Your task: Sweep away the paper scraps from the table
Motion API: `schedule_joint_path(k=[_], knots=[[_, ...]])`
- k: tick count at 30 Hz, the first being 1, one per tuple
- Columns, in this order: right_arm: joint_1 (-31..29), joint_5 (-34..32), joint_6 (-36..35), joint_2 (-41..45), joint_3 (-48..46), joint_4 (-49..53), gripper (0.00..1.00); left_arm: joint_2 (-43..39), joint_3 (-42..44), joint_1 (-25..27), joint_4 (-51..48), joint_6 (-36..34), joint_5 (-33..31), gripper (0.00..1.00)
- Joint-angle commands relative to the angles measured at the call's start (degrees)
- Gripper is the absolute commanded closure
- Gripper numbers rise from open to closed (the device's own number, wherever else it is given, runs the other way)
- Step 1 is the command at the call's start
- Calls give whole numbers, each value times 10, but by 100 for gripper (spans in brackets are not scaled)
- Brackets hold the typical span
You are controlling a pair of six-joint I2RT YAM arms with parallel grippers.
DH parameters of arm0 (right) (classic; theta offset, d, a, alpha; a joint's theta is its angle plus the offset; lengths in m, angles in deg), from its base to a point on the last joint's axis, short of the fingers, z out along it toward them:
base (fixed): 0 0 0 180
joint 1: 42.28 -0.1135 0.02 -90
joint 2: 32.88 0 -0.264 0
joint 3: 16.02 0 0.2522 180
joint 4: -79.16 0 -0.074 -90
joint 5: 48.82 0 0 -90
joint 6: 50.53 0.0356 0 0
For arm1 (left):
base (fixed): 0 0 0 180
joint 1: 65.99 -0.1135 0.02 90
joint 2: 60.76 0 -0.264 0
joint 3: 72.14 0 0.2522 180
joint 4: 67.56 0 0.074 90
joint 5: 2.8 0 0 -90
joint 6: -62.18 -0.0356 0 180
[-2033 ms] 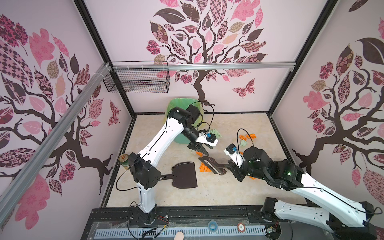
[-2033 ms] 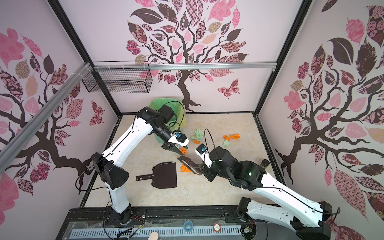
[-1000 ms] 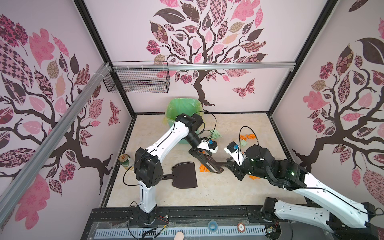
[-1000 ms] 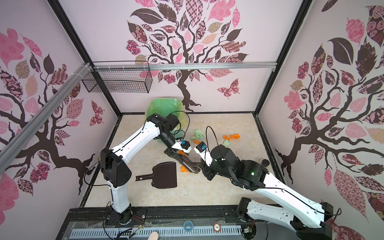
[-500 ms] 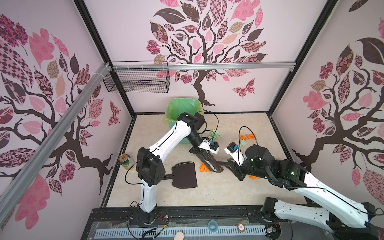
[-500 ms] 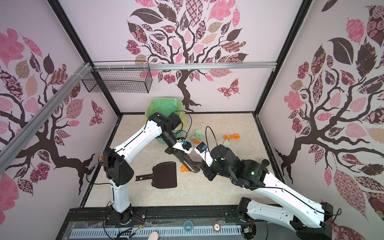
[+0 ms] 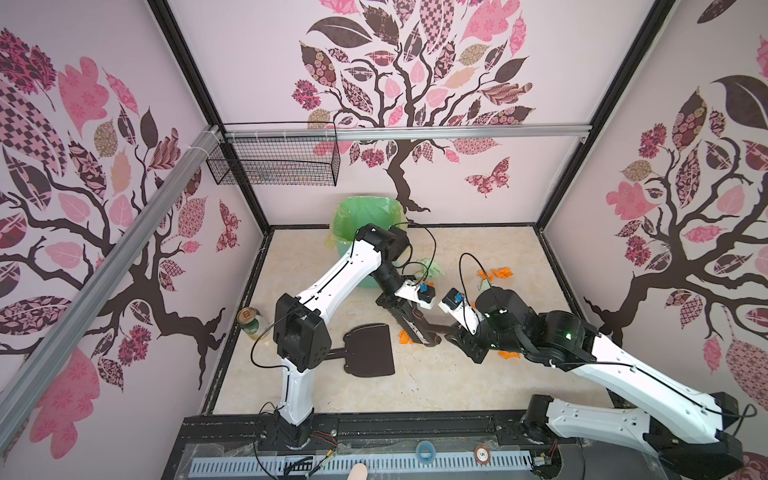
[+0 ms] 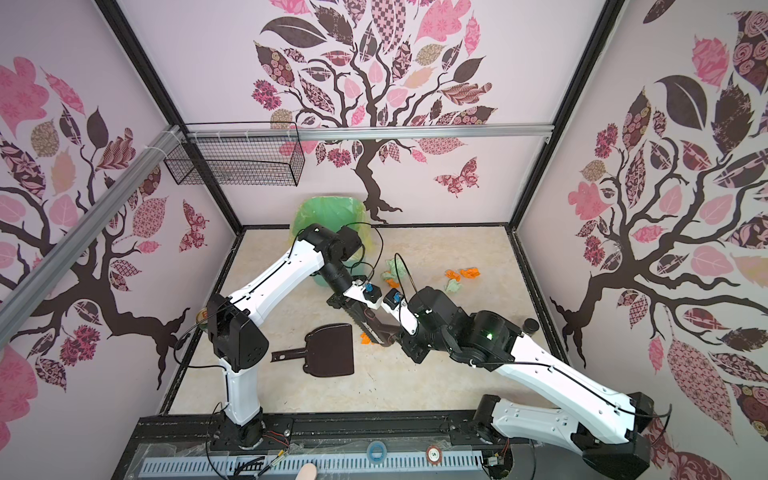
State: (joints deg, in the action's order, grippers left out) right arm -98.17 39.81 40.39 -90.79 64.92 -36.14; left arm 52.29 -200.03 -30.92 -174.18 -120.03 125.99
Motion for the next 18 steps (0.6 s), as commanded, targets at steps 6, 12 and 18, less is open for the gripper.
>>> schedule_joint_path(k=[6,12,18], knots=[[-4,37,-4,-26,14,13,81,-3,-33,3,4,16,32,100],[-4,37,-2,-20,12,3,94,-4,-39,2,5,22,36,100],[-4,14,8,-3,15,-7,100,-3,-34,0,16,36,40,83]])
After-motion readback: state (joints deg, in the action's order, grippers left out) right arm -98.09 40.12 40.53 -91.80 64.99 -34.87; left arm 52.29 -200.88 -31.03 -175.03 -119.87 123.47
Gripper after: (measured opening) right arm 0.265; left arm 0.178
